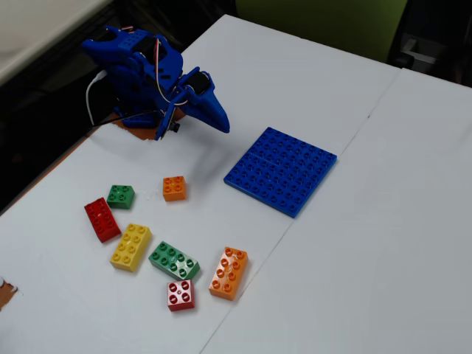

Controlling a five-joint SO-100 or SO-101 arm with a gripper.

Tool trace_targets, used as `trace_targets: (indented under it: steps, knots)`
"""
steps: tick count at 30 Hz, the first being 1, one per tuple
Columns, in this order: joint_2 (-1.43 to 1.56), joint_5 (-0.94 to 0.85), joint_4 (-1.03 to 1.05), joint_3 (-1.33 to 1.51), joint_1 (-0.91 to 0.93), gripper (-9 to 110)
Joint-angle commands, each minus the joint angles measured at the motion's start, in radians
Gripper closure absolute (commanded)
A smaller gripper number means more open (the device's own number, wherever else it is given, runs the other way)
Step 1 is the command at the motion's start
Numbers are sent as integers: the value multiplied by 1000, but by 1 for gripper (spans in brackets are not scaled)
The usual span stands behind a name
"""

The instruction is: Pick up the 2x4 green block and go up the 8x8 blue block.

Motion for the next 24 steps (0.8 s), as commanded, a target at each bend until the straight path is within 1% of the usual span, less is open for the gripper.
trace_targets:
  steps: [1,9,10,11,12,13,17,21,22,24]
  knots:
    - [43,0,3,40,2,101]
    - [44,-14,2,41,-2,101]
    - [44,-54,2,41,-2,99]
    - [44,-376,3,41,-2,100]
    - [44,-637,-9,41,-11,100]
    - [44,-646,-23,41,-20,100]
    - [44,-1060,-3,41,-28,95]
    - [44,-1394,32,34,-12,88]
    - [44,-1454,54,29,-9,87]
    - [44,-1511,77,17,-8,87]
